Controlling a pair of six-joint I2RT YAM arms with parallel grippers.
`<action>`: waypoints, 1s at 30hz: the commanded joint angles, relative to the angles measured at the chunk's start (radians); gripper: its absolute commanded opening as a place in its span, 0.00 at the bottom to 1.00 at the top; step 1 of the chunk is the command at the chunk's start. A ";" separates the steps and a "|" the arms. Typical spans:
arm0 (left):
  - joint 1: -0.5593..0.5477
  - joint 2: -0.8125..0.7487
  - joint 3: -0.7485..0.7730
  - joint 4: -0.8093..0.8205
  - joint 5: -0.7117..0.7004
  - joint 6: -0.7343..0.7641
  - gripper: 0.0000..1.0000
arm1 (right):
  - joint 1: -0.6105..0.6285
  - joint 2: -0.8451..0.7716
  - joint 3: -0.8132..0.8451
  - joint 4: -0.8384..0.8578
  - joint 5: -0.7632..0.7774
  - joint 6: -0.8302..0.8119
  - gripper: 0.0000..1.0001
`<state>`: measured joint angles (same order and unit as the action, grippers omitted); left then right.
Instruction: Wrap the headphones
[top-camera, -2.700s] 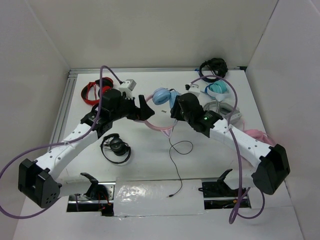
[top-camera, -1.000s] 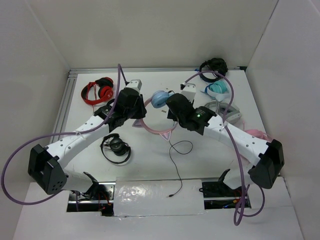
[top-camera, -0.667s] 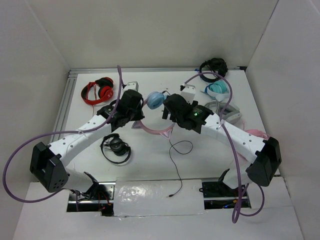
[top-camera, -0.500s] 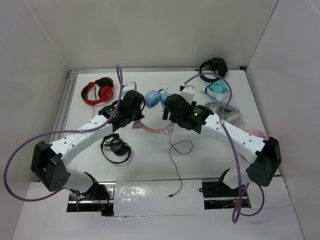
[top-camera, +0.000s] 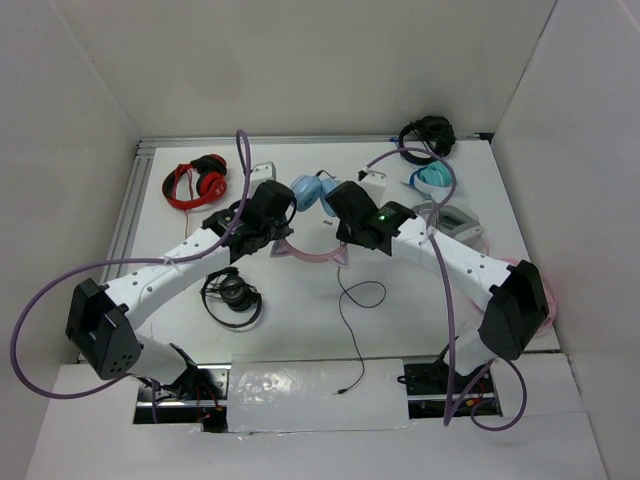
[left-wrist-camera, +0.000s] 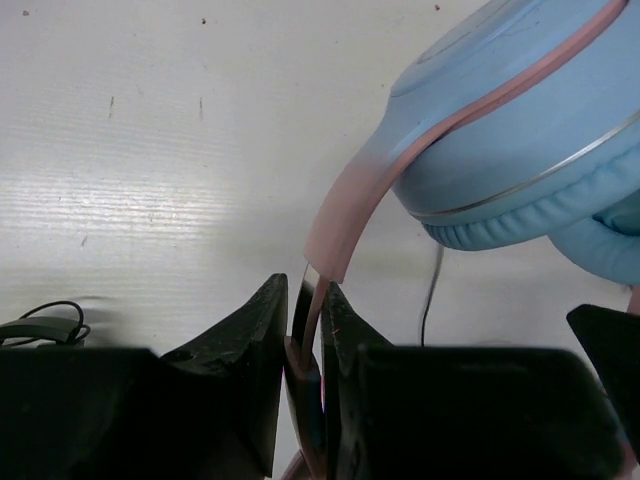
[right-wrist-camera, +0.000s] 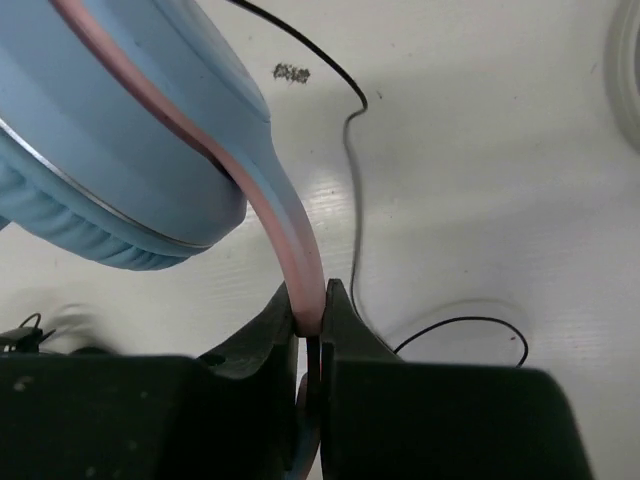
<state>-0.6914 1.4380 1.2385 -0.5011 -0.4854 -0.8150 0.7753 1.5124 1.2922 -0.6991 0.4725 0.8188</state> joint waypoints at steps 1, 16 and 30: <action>-0.003 -0.064 0.015 0.142 0.016 0.010 0.00 | 0.002 -0.033 0.021 0.030 -0.012 -0.009 0.00; 0.053 -0.344 -0.192 0.364 0.548 0.392 0.99 | -0.142 -0.241 -0.005 0.157 -0.020 -0.323 0.00; 0.148 -0.420 -0.366 0.492 0.691 0.419 0.99 | -0.346 -0.429 0.093 0.188 -0.424 -0.452 0.00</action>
<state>-0.5747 0.9409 0.8875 -0.0830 0.1299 -0.3958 0.4313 1.1522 1.2869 -0.6216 0.1967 0.3828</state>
